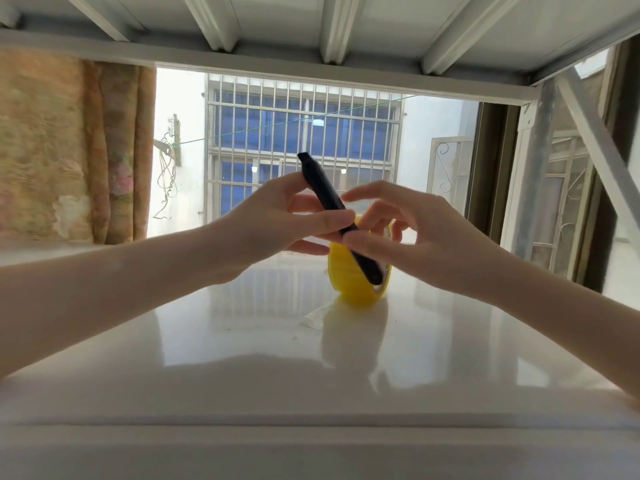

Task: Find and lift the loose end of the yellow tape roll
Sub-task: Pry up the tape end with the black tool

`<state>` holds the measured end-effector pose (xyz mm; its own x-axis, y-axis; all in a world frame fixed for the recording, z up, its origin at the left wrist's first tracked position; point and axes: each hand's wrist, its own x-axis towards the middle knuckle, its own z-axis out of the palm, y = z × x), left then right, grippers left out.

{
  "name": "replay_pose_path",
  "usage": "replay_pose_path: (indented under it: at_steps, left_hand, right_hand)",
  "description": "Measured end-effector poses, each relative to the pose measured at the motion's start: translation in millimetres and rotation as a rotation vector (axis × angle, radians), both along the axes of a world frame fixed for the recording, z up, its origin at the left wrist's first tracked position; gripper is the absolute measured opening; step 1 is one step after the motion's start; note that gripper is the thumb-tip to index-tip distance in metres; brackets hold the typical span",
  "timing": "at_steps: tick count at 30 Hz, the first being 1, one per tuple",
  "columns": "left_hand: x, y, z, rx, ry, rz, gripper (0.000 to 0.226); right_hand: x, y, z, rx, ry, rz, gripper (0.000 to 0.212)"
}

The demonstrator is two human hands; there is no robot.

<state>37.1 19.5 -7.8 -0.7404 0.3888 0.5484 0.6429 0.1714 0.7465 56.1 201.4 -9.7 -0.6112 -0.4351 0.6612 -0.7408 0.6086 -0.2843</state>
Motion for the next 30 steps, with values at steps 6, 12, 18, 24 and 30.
replay_pose_path:
  at_steps: [6,12,18,24,30]
  left_hand:
    - [0,2,-3,0.012,0.039,0.011,0.023]
    - [-18,-4,-8,-0.165,0.117,0.045,0.031]
    - [-30,-13,-15,-0.557,0.457,0.059,0.048]
    - [-44,-12,-23,-0.616,0.659,0.098,0.053]
    - [-40,6,-22,-0.437,0.332,0.029,0.048]
  right_hand:
    - [-1,-1,-2,0.029,0.052,-0.084,0.034]
    - [-5,0,0,-0.081,0.036,-0.109,0.017]
    - [-9,5,2,-0.113,-0.055,-0.071,0.009]
    - [-7,14,6,-0.231,-0.187,0.014,0.007]
    - [-14,15,0,-0.167,-0.226,-0.022,0.001]
